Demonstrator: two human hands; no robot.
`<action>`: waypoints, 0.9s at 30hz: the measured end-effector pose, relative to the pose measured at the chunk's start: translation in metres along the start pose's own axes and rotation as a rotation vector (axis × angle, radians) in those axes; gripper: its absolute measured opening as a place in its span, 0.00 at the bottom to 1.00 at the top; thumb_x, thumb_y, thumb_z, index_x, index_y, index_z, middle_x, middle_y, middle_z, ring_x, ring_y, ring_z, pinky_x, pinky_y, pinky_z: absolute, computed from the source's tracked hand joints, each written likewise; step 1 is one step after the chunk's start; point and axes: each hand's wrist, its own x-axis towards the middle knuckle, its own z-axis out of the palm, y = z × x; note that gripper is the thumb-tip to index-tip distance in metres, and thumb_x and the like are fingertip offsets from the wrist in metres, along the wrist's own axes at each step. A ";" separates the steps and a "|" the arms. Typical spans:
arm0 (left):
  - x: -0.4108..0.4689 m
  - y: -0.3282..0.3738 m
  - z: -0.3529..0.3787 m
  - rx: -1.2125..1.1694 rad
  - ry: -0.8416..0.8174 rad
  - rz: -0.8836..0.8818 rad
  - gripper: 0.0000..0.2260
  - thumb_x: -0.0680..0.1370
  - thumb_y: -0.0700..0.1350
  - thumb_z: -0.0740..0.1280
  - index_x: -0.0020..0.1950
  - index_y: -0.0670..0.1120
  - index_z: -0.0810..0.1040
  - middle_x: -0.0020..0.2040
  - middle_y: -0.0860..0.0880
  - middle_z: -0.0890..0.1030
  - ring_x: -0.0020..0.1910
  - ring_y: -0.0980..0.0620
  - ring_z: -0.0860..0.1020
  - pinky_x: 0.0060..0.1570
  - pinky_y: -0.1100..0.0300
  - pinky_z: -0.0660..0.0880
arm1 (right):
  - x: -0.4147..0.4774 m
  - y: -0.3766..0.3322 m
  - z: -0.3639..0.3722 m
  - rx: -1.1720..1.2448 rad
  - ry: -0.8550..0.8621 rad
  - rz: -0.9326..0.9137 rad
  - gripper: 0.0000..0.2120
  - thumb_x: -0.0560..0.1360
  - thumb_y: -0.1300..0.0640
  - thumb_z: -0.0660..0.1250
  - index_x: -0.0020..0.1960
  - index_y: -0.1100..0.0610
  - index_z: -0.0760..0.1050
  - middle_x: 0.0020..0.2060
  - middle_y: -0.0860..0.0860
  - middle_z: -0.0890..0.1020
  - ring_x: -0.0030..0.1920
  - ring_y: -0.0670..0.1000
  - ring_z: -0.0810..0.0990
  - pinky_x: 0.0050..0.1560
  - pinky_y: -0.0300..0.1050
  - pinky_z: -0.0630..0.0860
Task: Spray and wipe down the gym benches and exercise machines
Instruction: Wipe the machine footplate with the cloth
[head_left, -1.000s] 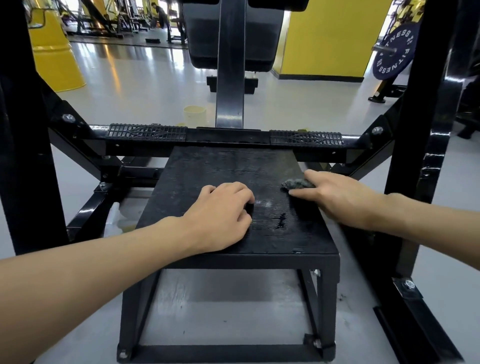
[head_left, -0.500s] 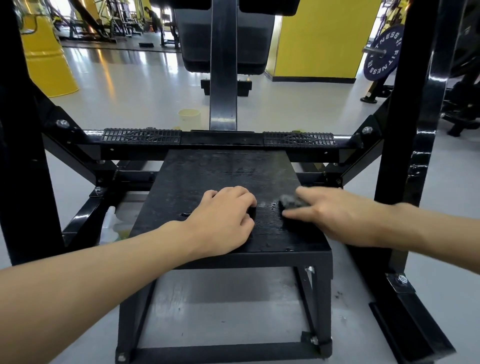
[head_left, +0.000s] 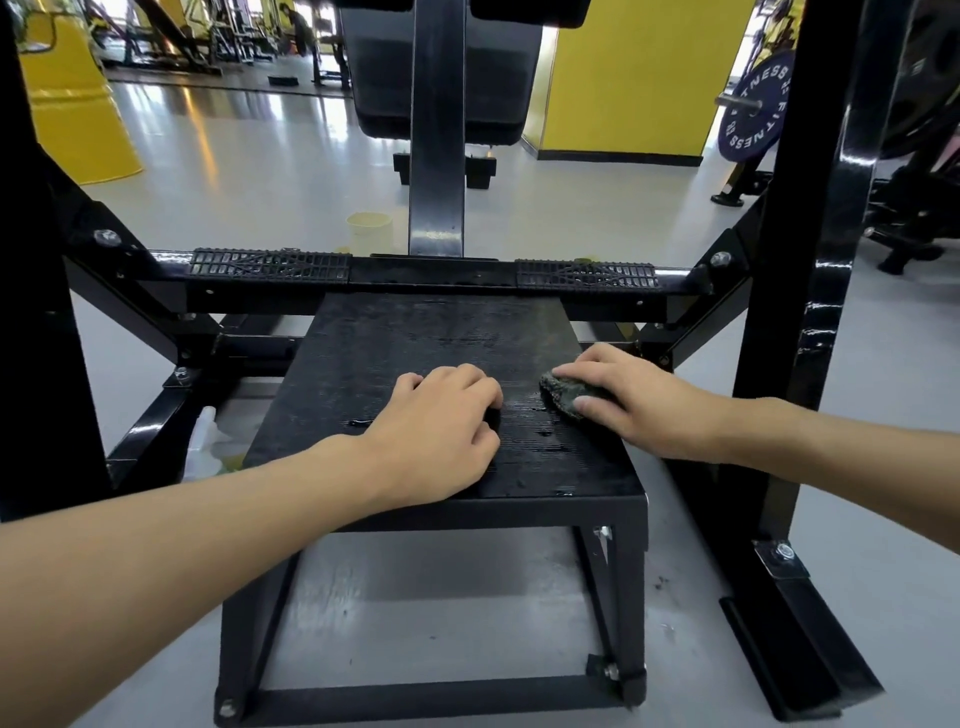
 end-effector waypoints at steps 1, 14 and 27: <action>0.000 0.000 0.000 0.001 0.000 -0.002 0.13 0.80 0.45 0.58 0.64 0.50 0.73 0.66 0.54 0.72 0.67 0.52 0.68 0.70 0.49 0.60 | -0.001 -0.002 0.002 -0.042 0.033 -0.022 0.19 0.82 0.53 0.61 0.72 0.54 0.70 0.60 0.50 0.72 0.59 0.53 0.75 0.60 0.42 0.69; -0.003 -0.003 0.000 0.000 -0.018 0.011 0.15 0.82 0.45 0.57 0.67 0.50 0.73 0.69 0.54 0.71 0.70 0.52 0.67 0.71 0.51 0.60 | -0.011 -0.016 0.007 -0.092 0.176 -0.144 0.12 0.80 0.57 0.63 0.61 0.55 0.79 0.52 0.52 0.76 0.45 0.58 0.80 0.46 0.54 0.79; -0.017 -0.011 -0.003 0.019 -0.035 0.050 0.17 0.81 0.44 0.58 0.68 0.50 0.73 0.69 0.53 0.72 0.70 0.52 0.68 0.70 0.51 0.63 | 0.005 -0.048 0.003 -0.124 0.137 -0.086 0.14 0.78 0.60 0.63 0.61 0.51 0.80 0.52 0.54 0.75 0.46 0.62 0.80 0.49 0.57 0.78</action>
